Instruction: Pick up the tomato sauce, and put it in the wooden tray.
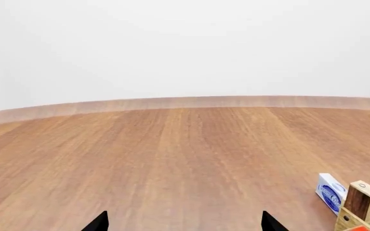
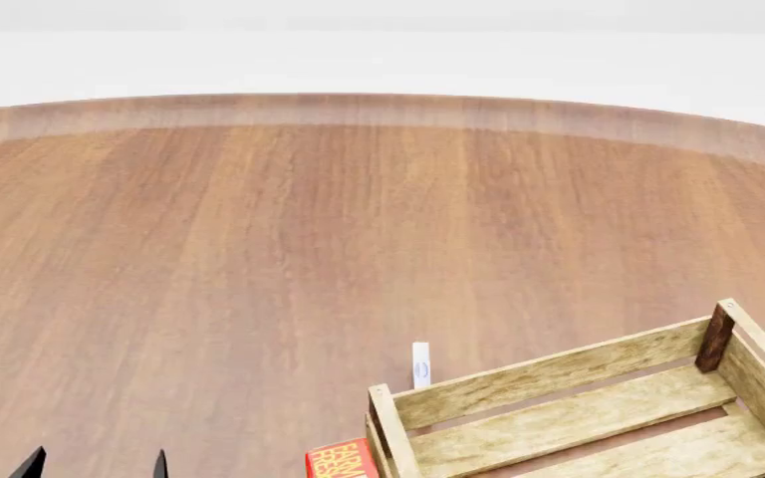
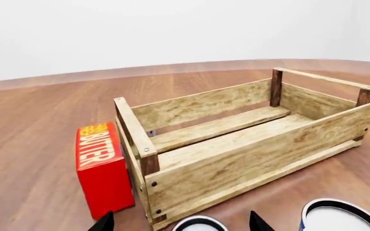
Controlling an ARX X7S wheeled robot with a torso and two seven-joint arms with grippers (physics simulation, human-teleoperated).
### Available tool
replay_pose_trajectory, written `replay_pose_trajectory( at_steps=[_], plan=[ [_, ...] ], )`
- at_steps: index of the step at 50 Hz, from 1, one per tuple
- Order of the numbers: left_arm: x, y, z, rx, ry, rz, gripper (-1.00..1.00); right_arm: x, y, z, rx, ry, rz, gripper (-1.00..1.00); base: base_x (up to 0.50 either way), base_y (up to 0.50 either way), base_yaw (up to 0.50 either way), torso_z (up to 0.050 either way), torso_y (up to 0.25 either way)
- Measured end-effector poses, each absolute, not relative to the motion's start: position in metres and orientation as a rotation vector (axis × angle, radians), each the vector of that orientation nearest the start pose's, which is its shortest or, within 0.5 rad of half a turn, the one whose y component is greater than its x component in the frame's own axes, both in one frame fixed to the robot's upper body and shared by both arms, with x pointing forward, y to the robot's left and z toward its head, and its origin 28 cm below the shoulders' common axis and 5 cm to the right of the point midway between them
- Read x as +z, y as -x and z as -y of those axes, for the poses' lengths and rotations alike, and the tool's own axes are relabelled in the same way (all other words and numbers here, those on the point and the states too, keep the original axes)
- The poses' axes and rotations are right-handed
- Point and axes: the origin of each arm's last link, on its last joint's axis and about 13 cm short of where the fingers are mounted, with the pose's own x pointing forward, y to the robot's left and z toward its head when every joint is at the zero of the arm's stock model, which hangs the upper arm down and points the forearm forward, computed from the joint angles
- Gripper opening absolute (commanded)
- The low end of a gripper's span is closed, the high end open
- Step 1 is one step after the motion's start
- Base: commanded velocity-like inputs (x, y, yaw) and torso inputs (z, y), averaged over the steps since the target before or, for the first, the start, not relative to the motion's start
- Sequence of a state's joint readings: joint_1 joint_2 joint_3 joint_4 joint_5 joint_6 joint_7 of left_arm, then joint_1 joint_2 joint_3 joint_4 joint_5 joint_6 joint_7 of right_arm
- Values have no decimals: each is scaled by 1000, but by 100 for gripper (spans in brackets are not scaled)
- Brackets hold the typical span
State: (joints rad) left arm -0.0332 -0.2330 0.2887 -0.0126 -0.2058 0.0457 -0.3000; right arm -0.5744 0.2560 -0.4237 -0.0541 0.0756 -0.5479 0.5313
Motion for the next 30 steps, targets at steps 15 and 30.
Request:
replay_pose_trajectory(
  at_steps=[15,30],
  plan=[
    [13,-211,-205,22,-27,7,100,-25,-38,68,-84,-68,-85,100,0,0,0,0,0],
    [13,-211,-204,22,-26,7,100,-31,-41,69,-94,-62,-103,100,0,0,0,0,0]
  ],
)
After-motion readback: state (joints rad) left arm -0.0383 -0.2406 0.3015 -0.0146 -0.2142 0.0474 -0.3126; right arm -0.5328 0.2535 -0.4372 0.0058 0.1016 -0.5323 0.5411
